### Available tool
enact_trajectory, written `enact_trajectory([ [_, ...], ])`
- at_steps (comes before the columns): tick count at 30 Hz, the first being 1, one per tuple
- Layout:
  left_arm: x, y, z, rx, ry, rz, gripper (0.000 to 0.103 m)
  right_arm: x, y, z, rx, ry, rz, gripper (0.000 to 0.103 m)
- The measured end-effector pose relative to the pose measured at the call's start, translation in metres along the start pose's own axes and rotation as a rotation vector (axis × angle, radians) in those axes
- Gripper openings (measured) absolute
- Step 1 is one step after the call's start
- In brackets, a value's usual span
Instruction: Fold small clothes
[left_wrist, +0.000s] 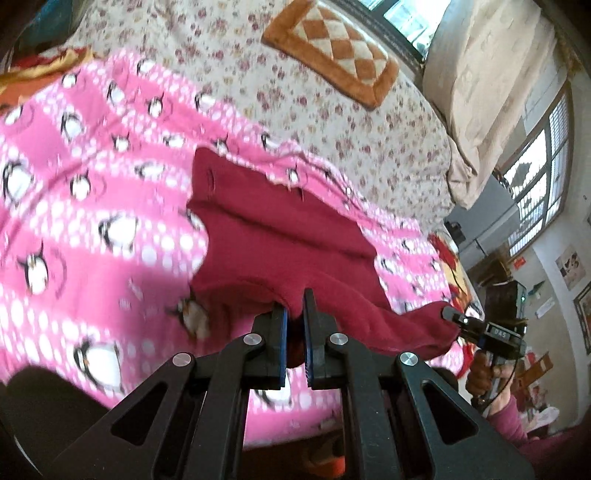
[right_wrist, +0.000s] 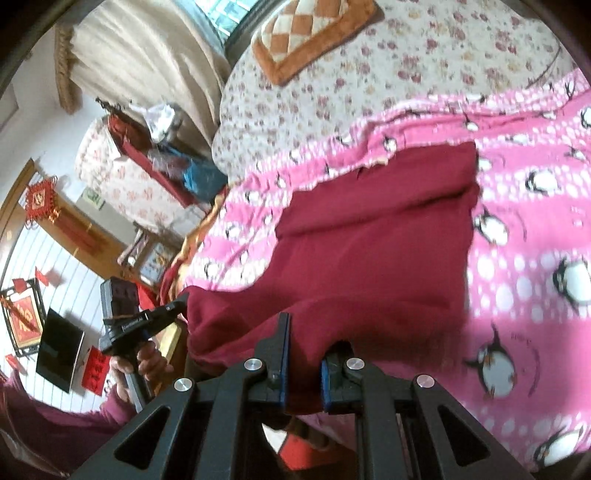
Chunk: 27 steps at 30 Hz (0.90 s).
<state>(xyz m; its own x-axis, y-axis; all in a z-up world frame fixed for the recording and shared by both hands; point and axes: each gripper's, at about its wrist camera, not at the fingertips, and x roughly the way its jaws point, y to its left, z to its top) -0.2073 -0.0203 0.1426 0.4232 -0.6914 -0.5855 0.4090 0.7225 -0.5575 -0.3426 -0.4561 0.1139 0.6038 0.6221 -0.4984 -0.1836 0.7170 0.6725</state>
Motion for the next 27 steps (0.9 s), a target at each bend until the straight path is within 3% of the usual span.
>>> enact_trajectory([
  [11, 0.042, -0.004, 0.061, 0.036, -0.067, 0.082, 0.006, 0.011, -0.011, 0.067, 0.007, -0.122, -0.030, 0.012],
  [27, 0.144, 0.010, 0.144, 0.062, -0.044, 0.206, 0.006, 0.068, -0.068, 0.155, 0.017, -0.115, -0.176, 0.012],
])
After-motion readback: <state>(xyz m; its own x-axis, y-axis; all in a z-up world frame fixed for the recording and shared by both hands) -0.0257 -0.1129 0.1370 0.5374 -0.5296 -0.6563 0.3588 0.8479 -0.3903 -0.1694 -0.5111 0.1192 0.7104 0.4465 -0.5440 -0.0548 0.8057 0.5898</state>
